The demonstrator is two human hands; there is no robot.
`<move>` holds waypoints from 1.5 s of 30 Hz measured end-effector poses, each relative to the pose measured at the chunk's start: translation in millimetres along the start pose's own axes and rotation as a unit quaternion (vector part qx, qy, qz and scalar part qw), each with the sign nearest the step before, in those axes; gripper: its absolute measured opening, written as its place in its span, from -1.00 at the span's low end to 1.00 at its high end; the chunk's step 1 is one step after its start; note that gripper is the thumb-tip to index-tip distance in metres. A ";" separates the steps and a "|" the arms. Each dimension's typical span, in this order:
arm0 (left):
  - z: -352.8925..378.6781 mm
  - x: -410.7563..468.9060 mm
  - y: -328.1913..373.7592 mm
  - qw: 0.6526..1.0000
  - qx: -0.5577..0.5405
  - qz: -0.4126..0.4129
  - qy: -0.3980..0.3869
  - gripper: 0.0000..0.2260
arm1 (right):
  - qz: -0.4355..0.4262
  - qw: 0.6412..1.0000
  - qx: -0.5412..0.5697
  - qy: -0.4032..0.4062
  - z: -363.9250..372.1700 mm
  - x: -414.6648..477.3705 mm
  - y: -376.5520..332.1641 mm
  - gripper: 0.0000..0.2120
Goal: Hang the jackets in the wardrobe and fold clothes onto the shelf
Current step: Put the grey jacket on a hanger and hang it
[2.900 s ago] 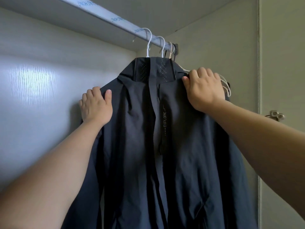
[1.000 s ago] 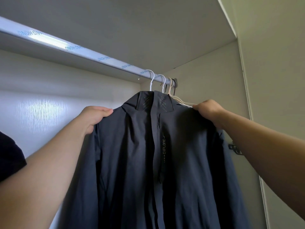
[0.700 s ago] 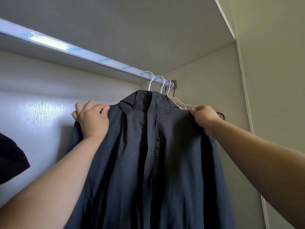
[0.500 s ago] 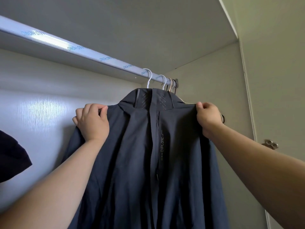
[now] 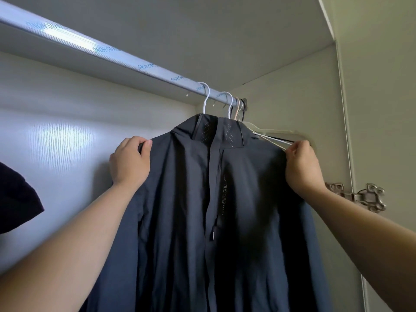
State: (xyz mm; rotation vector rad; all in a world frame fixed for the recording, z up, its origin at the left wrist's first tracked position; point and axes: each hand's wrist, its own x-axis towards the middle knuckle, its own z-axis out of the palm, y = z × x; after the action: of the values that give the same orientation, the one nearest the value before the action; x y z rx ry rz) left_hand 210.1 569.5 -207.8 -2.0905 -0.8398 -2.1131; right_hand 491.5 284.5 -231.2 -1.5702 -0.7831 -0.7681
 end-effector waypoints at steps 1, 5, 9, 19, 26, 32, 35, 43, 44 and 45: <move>0.5 -2.0 -1.7 1.000 -0.016 -0.004 -0.006 -0.76 | -0.012 0.999 -0.029 -0.009 -0.4 -3.3 2.1 -0.85; -1.1 -6.8 -10.7 0.999 0.009 -0.036 -0.012 -0.70 | -0.044 0.990 -0.131 -0.038 -0.6 -13.7 4.5 -0.73; -9.3 -9.2 -16.9 0.997 0.057 -0.045 -0.026 -0.63 | -0.102 0.970 -0.217 -0.051 -2.7 -13.0 8.7 -0.79; -3.4 -37.5 -28.5 0.970 -0.139 -0.196 0.025 -0.64 | -0.069 0.980 -0.188 -0.009 -7.9 1.9 -22.3 -0.81; 2.8 -49.1 -23.6 0.965 -0.130 -0.222 0.040 -0.62 | -0.078 0.986 -0.149 -0.021 -8.1 -2.7 -26.0 -0.70; 7.7 -54.5 -29.1 0.966 -0.131 -0.218 0.051 -0.61 | -0.104 0.988 -0.110 -0.030 -11.9 -8.0 -18.2 -0.62; 8.5 -59.3 -29.0 0.967 -0.127 -0.210 0.061 -0.61 | -0.081 0.994 -0.070 -0.003 -16.5 -2.5 -26.4 -0.70; 19.5 -83.0 -29.9 0.967 -0.122 -0.218 0.049 -0.62 | -0.089 0.990 -0.102 -0.036 -23.3 15.7 -35.0 -0.69; 19.8 -85.9 -29.0 0.966 -0.124 -0.225 0.043 -0.62 | -0.087 0.989 -0.111 -0.039 -22.2 15.1 -37.4 -0.67; 19.8 -87.9 -28.6 0.965 -0.125 -0.228 0.037 -0.62 | -0.086 0.988 -0.120 -0.040 -21.1 14.0 -39.4 -0.66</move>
State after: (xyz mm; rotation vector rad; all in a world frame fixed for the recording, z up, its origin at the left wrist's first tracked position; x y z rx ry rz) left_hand 223.9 572.7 -301.3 -2.0659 -1.1975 -2.6324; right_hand 465.7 269.0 -195.3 -1.7726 -0.9215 -0.9577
